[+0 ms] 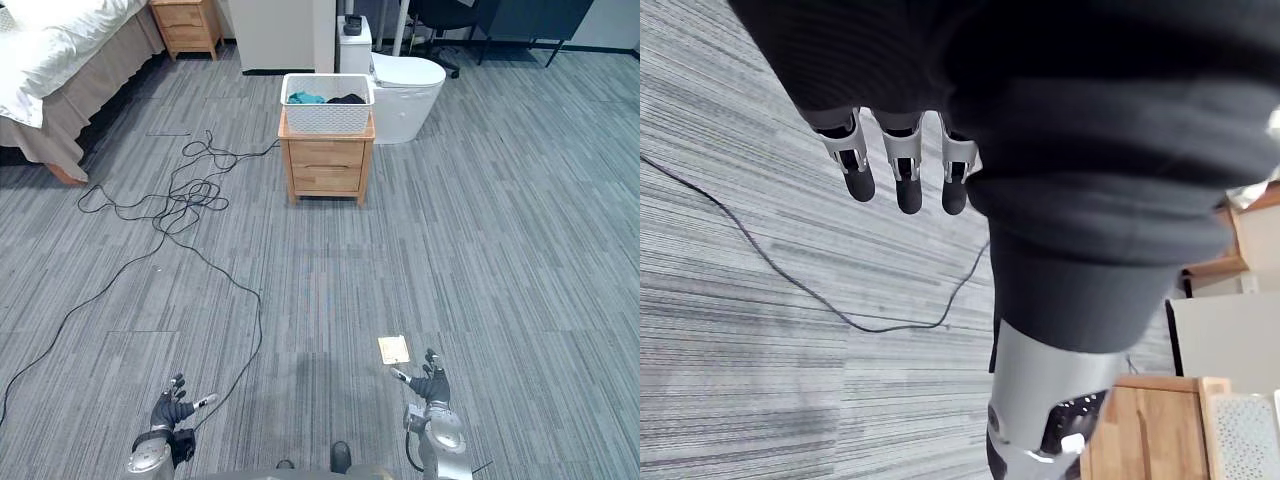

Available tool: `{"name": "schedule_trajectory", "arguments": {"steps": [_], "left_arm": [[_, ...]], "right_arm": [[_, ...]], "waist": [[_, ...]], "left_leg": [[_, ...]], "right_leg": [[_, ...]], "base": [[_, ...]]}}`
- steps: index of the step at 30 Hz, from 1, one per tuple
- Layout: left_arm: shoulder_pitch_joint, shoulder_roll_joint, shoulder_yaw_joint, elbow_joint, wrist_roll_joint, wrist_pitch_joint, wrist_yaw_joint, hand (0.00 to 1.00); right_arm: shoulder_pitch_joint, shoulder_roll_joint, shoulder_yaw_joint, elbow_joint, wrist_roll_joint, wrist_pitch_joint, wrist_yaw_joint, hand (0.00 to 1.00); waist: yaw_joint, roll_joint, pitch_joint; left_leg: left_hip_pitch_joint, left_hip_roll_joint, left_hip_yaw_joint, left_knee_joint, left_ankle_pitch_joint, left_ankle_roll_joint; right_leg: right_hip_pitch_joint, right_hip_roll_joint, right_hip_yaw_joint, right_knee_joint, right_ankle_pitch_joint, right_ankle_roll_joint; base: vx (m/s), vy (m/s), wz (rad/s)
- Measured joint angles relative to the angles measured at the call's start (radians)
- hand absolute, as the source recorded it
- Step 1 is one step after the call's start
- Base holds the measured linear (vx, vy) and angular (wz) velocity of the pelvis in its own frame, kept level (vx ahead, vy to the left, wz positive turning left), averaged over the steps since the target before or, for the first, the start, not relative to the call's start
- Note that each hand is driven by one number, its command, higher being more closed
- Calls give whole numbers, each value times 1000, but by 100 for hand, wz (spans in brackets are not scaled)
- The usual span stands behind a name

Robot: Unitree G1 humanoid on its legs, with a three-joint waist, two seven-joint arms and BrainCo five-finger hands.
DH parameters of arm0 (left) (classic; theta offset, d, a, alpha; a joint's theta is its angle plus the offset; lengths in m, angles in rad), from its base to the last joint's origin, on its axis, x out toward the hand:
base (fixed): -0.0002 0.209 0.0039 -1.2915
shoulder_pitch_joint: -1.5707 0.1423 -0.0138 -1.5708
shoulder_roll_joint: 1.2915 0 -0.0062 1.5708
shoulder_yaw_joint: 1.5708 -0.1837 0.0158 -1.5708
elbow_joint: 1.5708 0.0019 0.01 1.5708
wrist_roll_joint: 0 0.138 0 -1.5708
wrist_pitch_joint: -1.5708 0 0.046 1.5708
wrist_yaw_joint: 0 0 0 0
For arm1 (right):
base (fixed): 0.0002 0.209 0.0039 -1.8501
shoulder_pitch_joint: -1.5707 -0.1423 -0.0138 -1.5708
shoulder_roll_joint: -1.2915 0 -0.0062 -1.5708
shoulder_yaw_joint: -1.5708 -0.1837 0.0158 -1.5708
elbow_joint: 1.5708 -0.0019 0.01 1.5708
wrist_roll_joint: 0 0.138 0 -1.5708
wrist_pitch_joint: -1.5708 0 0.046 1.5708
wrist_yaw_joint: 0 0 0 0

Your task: Pick up the laundry basket with both hands and put the clothes into the washing machine.

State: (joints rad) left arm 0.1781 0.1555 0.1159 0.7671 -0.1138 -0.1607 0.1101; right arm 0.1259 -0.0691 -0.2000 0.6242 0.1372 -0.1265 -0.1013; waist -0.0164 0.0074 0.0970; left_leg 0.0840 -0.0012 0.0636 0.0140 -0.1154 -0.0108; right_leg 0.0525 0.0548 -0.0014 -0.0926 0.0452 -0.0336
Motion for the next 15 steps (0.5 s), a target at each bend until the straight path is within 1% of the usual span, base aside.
{"name": "schedule_trajectory", "arguments": {"steps": [4, 9, 15], "left_arm": [[-1, -3, 10, 28, 0, 0, -2, 0], [1, -6, 10, 29, 0, 0, -2, 0], [0, -13, 10, 29, -1, 0, -3, 0]], "right_arm": [[-2, 0, -5, 21, 0, 2, 0, 0], [-1, 0, -29, 40, 0, 17, 0, 0], [0, 0, -34, 58, 9, 19, 10, 0]], "waist": [[0, 0, 0], [1, 0, 0], [0, 1, 0]], "left_leg": [[1, 0, 11, 0, 0, 0], [1, 0, 18, 0, 0, 0], [0, 1, 23, 0, -1, 0]], "right_leg": [[-1, 0, 3, 0, 0, 0], [-2, 0, 4, 0, 0, 0], [-3, 1, 6, 0, 0, 0]], "base": [[-5, -1, -3], [-1, 0, -1], [0, 0, 0]]}}
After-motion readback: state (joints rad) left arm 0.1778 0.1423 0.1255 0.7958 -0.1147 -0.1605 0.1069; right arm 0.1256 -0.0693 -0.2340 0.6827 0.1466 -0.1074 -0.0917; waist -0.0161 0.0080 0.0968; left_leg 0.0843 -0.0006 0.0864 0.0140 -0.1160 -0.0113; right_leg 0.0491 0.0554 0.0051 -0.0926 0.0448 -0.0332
